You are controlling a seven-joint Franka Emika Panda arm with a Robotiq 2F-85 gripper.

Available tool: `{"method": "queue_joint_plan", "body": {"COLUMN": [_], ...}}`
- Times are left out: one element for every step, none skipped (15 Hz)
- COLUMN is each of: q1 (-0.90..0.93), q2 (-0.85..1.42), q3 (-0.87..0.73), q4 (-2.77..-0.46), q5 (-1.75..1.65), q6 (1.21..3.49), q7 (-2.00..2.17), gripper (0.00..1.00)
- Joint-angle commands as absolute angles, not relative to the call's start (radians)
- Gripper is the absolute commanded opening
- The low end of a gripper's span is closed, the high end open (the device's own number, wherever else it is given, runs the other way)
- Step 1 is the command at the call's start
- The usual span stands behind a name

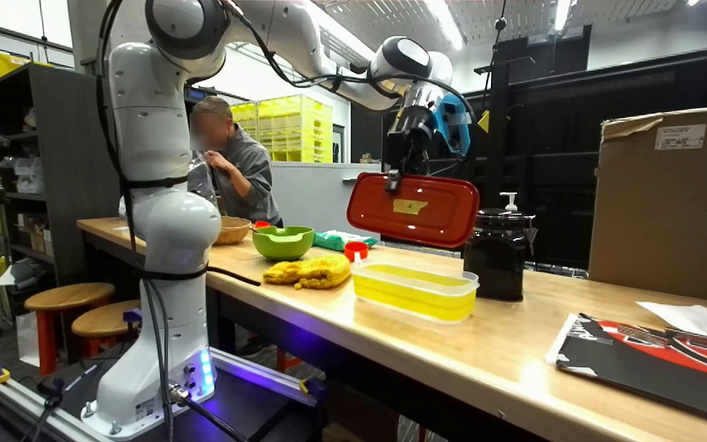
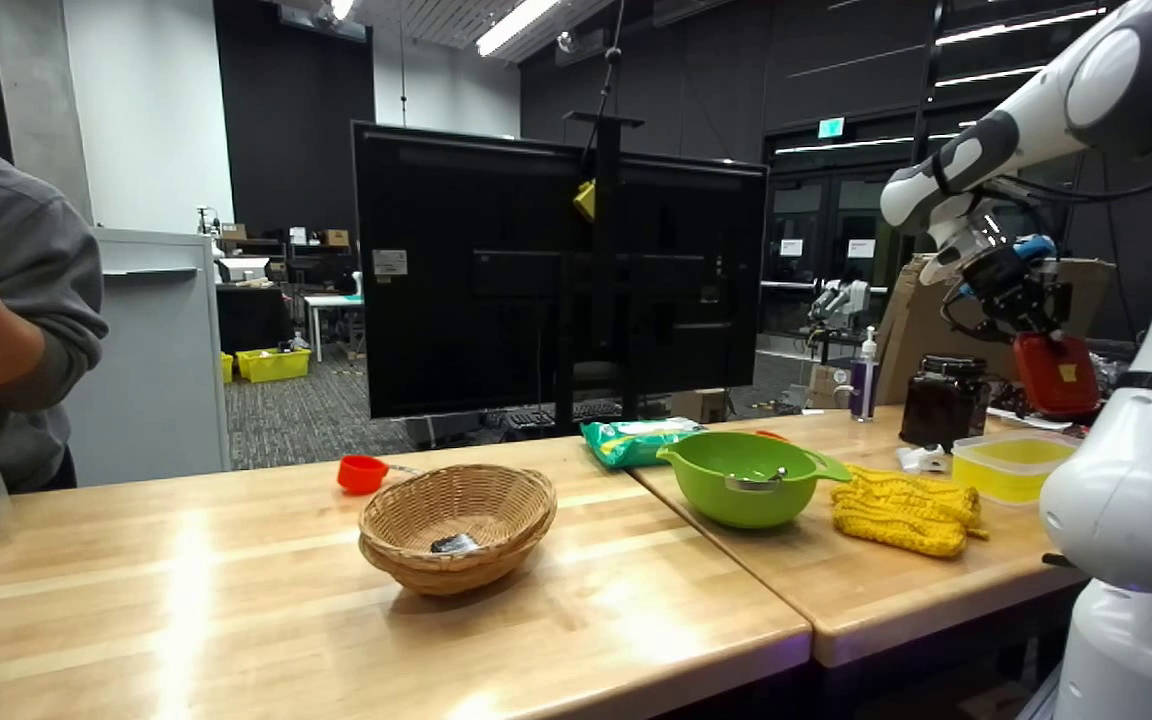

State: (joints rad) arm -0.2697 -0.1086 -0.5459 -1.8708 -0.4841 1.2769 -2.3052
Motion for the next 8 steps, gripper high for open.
{"method": "queue_joint_plan", "body": {"q1": [-0.316, -0.323, -0.329, -0.334, -0.338, -0.342, -0.345, -0.348], "q2": [-0.055, -0.047, -0.042, -0.037, -0.032, -0.029, -0.023, -0.016], "q3": [-0.5, -0.492, -0.486, -0.481, -0.476, -0.471, -0.468, -0.464], "q4": [-1.821, -1.817, -1.817, -1.818, -1.819, -1.822, -1.825, -1.827], "q5": [-0.534, -0.546, -0.556, -0.565, -0.571, -0.572, -0.57, -0.567], "q6": [1.21, 1.201, 1.198, 1.198, 1.2, 1.205, 1.209, 1.207], "q7": [-2.322, -2.317, -2.317, -2.316, -2.317, -2.318, -2.321, -2.323], "gripper": [0.03, 0.03, 0.03, 0.03, 0.03, 0.03, 0.03, 0.03]}}
